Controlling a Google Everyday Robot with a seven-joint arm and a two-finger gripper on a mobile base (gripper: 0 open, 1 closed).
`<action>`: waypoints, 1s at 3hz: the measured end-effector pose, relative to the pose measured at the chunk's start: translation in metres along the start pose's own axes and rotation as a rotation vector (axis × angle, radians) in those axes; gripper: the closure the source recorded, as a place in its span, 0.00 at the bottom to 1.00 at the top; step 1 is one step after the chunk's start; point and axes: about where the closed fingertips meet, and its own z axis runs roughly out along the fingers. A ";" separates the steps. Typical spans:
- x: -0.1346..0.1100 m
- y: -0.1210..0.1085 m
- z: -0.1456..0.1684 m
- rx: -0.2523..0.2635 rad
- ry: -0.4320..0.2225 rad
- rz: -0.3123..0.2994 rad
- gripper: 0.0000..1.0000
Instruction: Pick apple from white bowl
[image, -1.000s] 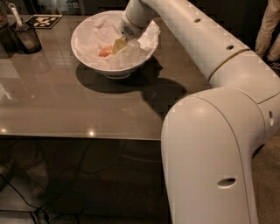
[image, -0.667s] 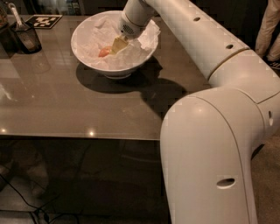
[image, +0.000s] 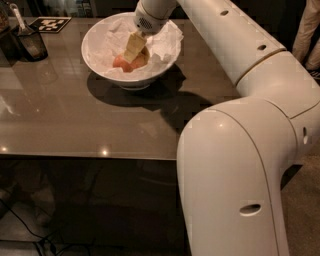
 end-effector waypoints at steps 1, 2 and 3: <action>-0.005 -0.010 -0.019 0.027 0.010 0.004 1.00; -0.007 -0.019 -0.034 0.052 0.021 0.008 1.00; -0.008 -0.025 -0.047 0.073 0.029 0.008 1.00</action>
Offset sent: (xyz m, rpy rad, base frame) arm 0.0129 -0.0312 0.0704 -0.0395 -0.0565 -0.0666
